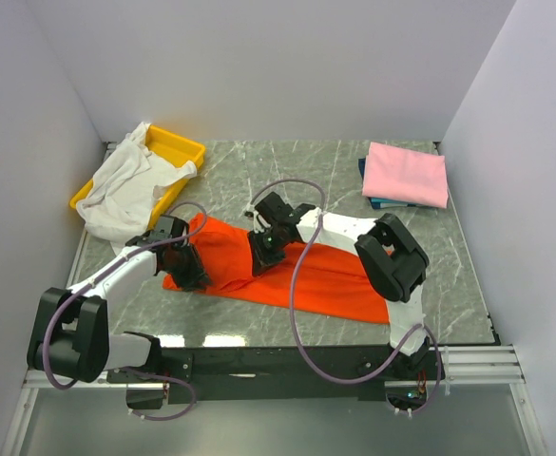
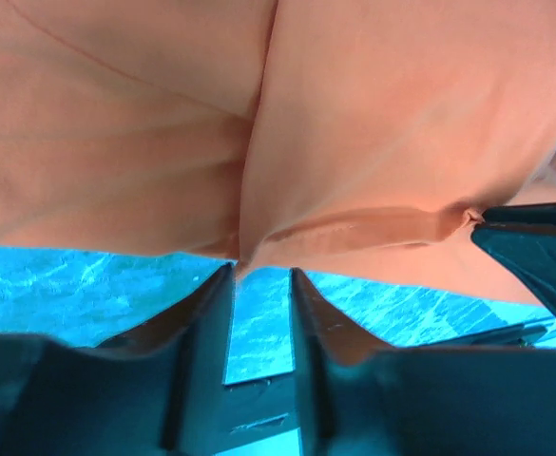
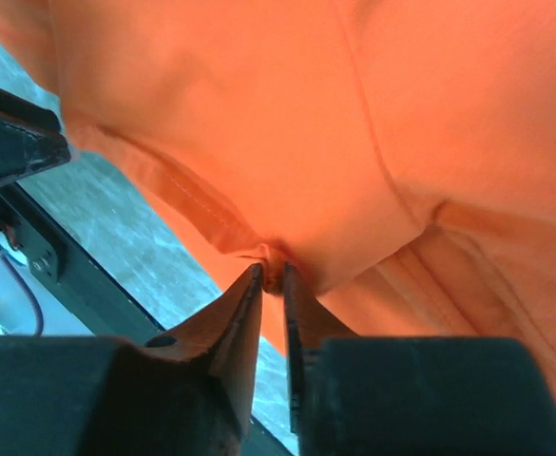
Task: Fold and stack the t-shirts
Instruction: Fold the tshirt
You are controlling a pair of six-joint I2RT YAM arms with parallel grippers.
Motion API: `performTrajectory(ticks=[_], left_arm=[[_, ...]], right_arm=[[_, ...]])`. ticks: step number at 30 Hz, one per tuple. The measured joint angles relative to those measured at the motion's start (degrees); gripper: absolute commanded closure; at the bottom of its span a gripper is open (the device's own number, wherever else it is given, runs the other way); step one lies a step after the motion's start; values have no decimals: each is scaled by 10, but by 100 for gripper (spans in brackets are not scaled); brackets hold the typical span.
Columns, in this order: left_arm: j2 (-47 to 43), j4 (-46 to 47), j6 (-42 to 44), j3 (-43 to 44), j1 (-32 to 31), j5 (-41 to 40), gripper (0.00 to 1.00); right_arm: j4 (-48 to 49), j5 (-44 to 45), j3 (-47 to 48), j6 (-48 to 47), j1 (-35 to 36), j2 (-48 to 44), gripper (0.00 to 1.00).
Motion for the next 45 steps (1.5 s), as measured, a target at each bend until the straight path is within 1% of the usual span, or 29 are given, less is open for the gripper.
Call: performTrajectory(ticks=[1,4,8,12,15,22,29,37,42,45], left_arm=[[0,-4,0,0,0,3,60],[-1,-20,0,7,0,6,57],[0,-40,0,50,1,7,57],[2,-31,1,98,3,6,57],[19,-21,5,121,10,3,57],[87,10,27,149,58,-5,58],[181,66,42,211,102,-9,55],[273,116,42,289,108,-17,54],[314,128,42,312,108,-28,55],[329,130,43,313,108,-35,56]], right_arm=[[-4,1,-1,-3,2,-1,70],[-18,9,-10,-13,5,-13,66],[-43,30,-22,-26,6,-44,66],[-54,48,-29,-33,6,-86,66],[-53,51,-21,-33,6,-97,66],[-15,20,29,-19,6,-39,66],[-10,-17,41,-20,6,26,66],[-13,-27,14,-35,6,29,66],[-16,-23,5,-37,6,24,66],[-16,-7,-14,-32,6,-1,66]])
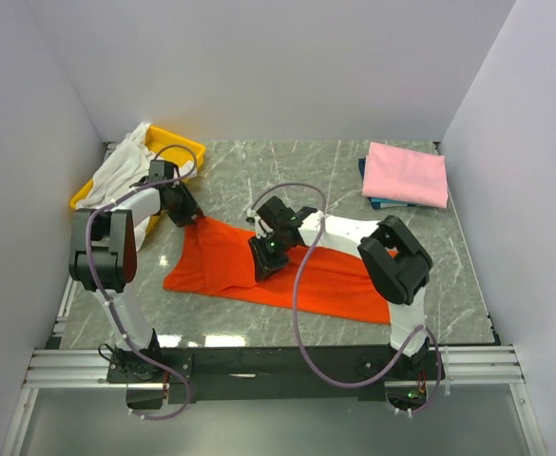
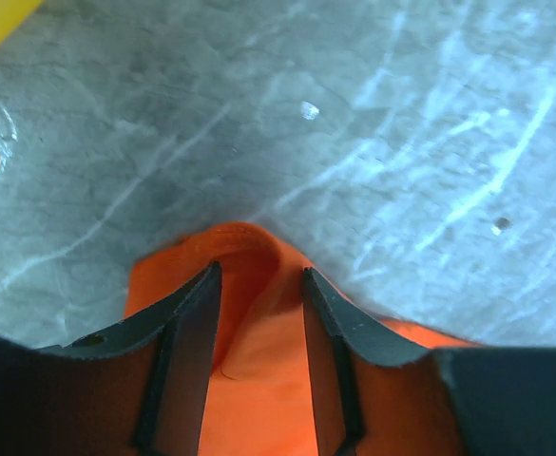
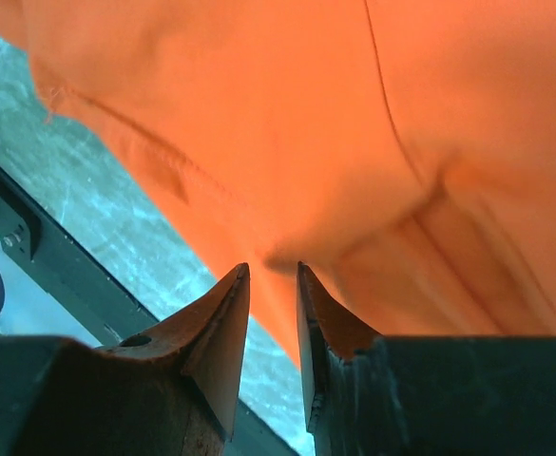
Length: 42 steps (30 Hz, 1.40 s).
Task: Fold and stack the t-shirts
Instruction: Fold the tshirt
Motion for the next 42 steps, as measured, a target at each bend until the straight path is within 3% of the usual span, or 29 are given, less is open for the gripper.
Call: performTrajectory(ticks=[6,13,22,31,42], left_arm=[[17,3,1,3,0,-4,64],[17,8,3,3,0,-9,76],[18,9,3,3,0,-14,96],[26,17,3,3,0,-13,100],[31,20,3,3,0,-7,100]], right_arm=[[-1,43,-71,25,-43,-100,64],[-2,122,-162,38,-249,-220,62],[-33,212,-222,29,-454,-246,59],[-41,262,-247,26,-536,-271,54],[-29,265,-269,17,-555,-269,58]])
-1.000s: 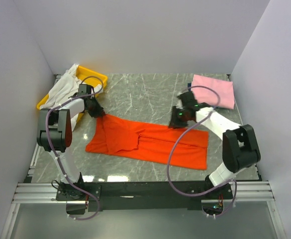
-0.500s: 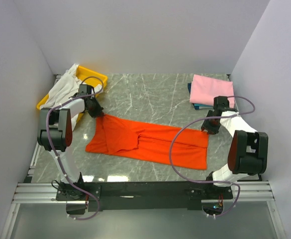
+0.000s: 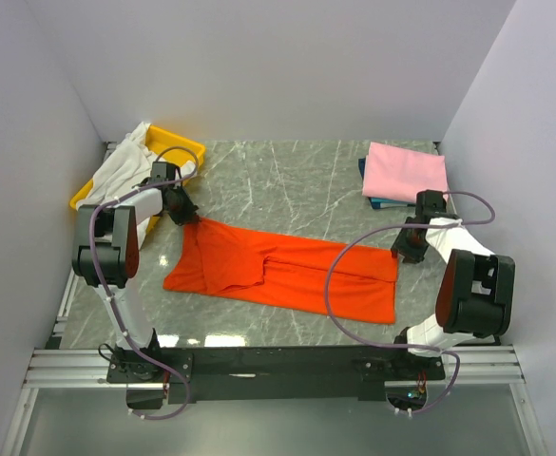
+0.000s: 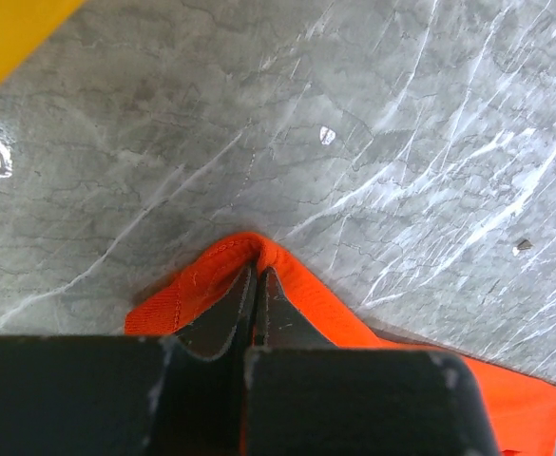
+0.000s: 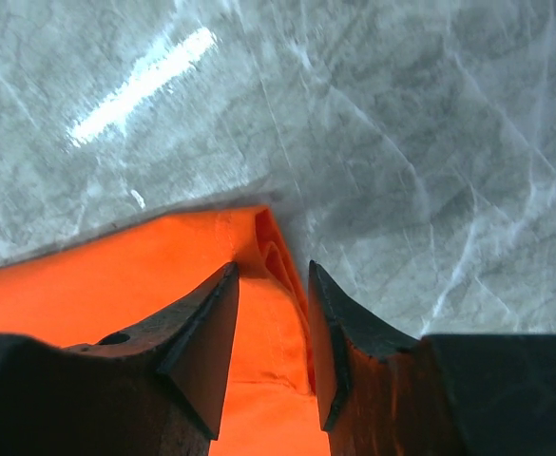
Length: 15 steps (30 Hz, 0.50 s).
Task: Fold and stack the t-shirts
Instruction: Fold the tshirt
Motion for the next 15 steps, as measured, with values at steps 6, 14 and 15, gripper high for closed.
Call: performTrajectory(ticks=[6,14,15], left_arm=[[1,1,0,0,0,4,100],[7,1,0,5,0,7,100],[8,1,0,5,0,7,100]], right_arm=[[22,-8,0,-3,-2,17,62],[35,-17,3,-5,-2,47,86],[36,-18,3,-5,-2,47,88]])
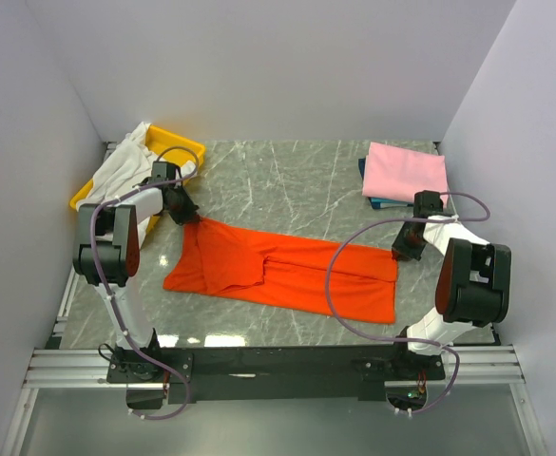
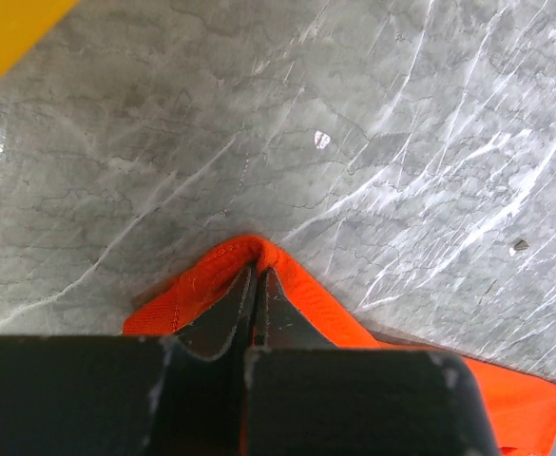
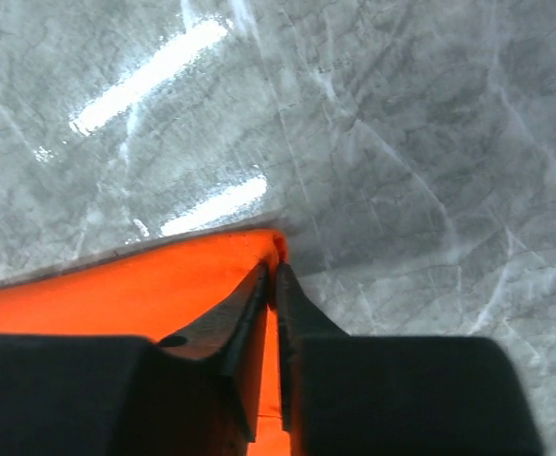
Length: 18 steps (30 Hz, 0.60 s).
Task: Fold and stack the t-shirts
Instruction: Fold the tshirt
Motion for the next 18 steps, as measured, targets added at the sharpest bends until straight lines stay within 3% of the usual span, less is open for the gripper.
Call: performTrajectory(ticks=[2,18], left_arm=[[0,0,0,0,0,2,100],[0,11,1,0,0,-5,100]], right_arm=[[1,-3,0,0,0,1,100],[-1,9,2,7,-10,2,100]])
